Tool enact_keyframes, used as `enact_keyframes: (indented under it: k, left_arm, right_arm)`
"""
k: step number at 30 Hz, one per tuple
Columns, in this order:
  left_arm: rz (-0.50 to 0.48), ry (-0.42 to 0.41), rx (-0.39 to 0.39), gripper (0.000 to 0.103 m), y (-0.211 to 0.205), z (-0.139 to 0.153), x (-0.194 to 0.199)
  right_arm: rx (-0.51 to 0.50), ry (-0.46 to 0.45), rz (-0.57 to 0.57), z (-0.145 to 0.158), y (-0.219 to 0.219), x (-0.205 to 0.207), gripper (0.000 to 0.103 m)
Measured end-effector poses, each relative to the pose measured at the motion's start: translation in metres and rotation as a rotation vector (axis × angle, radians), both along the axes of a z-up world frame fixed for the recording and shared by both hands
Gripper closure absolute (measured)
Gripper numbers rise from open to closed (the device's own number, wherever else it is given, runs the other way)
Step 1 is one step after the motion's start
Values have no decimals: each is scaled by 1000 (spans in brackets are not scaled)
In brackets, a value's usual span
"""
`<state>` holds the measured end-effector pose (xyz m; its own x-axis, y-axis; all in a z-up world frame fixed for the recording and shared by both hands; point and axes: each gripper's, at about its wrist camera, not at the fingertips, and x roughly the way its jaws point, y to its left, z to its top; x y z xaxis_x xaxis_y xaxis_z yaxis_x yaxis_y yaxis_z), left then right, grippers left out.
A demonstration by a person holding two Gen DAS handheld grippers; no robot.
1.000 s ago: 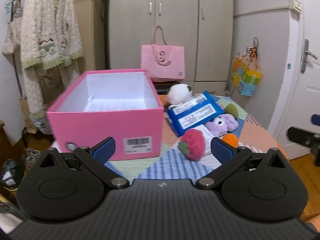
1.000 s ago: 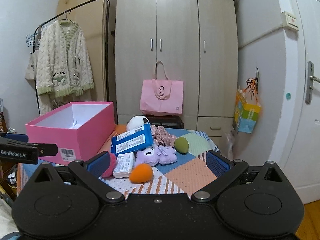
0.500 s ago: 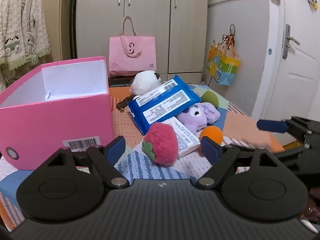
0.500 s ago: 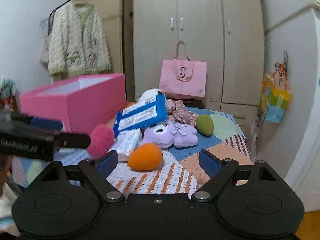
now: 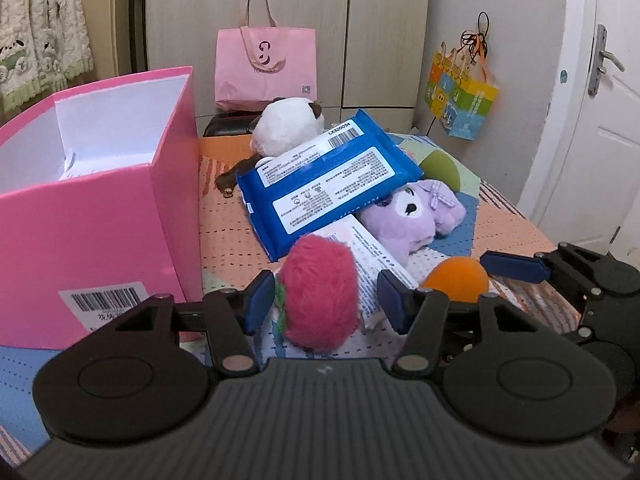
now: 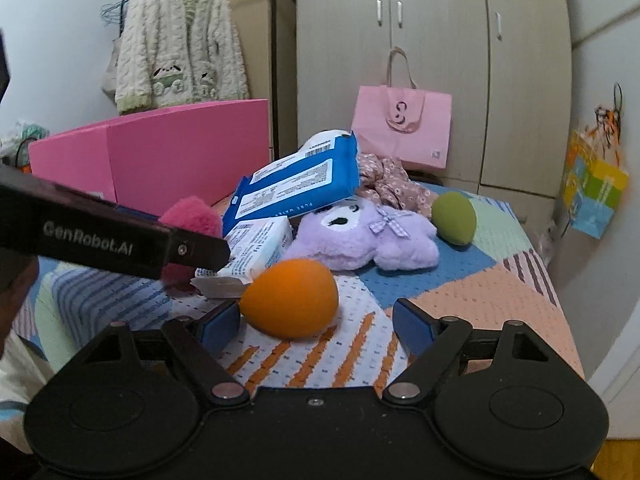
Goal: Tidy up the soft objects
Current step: 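Grasp the pink pompom with the left tool while the right tool grasps the orange sponge, then carry the pink pompom and orange sponge with both tools over the pink box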
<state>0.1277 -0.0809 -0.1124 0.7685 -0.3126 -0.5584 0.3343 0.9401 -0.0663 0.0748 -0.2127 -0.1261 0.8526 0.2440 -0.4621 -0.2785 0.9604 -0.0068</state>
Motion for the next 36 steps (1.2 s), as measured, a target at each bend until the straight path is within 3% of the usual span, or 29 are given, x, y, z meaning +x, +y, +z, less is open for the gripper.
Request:
enact_keyframes:
  k: [3,5,7,9,10,16,21,28,36]
  left_arm:
    - [-2,11,-32,47,4,-3,3]
    - [0,34,-84,47,11,-5,7]
    - [9,60,-140,52,19,-7,10]
    - [20,67,-169,65,23,-8,11]
    - [28,67,-176,65,25,-8,11]
    - [37,54,-205,67,25,-11,8]
    - [5,2,-136,66,18,-8,0]
    - [-21,-27,-137,66,20,1,-13]
    - [-47,10,-138,66,29,-2,-21]
  right_arm:
    - [-12,-21,14,-1,2,3,17]
    - [-8,-24,23,-2,4,5,22]
    - [19,-20,31,-3,3,7,33]
    - [36,-21,36,-3,4,6,44]
    - [35,-24,42,-3,5,5,47]
    - [29,-43,5,-5,8,-1,48]
    - [14,-57,0,-3,10,-7,48]
    - [2,-63,-18,1,10,-14,48]
    - [43,-5,-38,16,4,-21,48]
